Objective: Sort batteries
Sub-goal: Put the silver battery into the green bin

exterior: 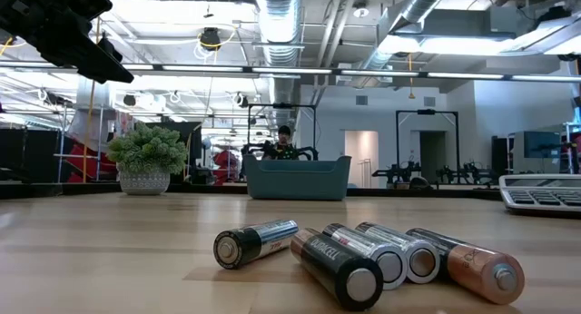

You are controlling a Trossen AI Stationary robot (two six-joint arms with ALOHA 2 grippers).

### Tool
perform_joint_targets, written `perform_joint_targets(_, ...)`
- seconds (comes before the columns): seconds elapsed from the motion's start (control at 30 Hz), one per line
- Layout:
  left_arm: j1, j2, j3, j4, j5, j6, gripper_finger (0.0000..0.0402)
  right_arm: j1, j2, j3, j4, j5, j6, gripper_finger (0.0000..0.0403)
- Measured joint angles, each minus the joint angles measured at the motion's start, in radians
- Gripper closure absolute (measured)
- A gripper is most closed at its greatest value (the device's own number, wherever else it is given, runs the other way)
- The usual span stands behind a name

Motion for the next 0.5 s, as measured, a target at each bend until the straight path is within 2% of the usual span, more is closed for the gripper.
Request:
perform_joint_targets(0.3,0.0,0.0,0.0,0.0,0.0,0.0,0.0276,0.0,0.05,0.0,0.052,-0.009,-0.014,0.0383)
perform_joint_targets(0.5,0.0,0.0,0.0,0.0,0.0,-0.003,0.0276,0.0,0.047,0.0,0.049,-0.009,-0.014,0.0344)
